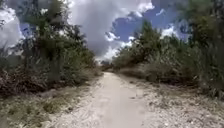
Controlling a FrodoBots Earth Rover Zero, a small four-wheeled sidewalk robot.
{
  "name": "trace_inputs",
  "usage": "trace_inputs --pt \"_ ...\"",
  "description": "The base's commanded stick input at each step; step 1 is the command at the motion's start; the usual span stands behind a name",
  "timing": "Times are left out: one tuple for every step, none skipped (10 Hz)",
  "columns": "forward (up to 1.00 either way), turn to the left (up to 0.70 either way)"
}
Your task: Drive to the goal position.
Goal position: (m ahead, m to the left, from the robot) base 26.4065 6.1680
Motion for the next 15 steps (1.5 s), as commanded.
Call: trace_inputs --pt "0.5 0.38" --pt "0.5 0.0" --pt "0.5 0.0" --pt "0.5 0.0" --pt "0.5 0.0" --pt "0.5 0.0" --pt "0.5 0.0" --pt "0.5 0.0" --pt "0.5 0.0" --pt "0.5 0.0" --pt "0.5 0.0" --pt "0.5 0.0" --pt "0.5 0.0" --pt "0.5 0.0" --pt "0.5 0.0"
